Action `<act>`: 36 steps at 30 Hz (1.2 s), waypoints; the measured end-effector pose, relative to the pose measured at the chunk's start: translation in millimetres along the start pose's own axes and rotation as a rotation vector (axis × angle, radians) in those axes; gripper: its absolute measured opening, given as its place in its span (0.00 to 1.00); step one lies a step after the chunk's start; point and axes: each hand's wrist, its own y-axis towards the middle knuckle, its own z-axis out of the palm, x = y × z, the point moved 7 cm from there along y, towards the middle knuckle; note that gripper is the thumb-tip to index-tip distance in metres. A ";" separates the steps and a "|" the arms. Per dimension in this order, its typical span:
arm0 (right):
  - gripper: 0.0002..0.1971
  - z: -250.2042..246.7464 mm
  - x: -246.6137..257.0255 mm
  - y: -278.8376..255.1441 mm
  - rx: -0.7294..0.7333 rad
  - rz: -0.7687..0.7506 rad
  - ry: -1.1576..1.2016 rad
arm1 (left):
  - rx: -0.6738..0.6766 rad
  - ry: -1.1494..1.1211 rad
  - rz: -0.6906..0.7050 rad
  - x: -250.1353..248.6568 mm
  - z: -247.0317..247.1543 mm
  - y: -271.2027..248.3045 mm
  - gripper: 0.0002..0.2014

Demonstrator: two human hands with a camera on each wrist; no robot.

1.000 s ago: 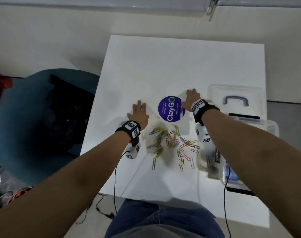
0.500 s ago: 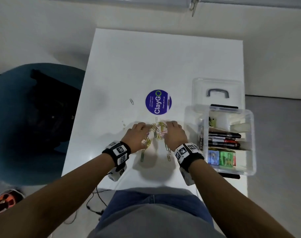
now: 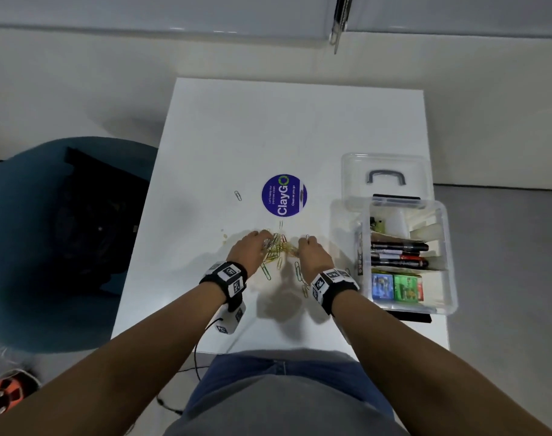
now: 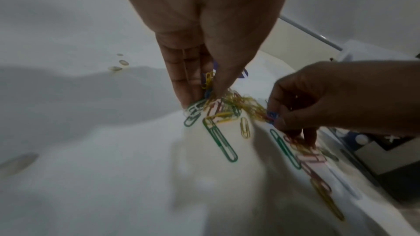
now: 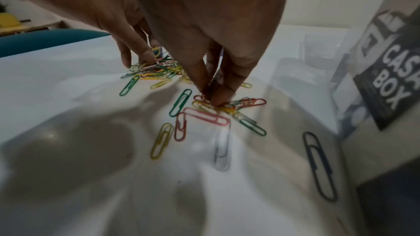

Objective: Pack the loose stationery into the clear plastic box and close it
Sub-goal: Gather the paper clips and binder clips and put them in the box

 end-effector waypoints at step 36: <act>0.04 -177.8 -201.9 -109.8 -0.637 0.264 0.611 | -0.132 -0.551 0.321 -319.7 -26.4 27.3 0.08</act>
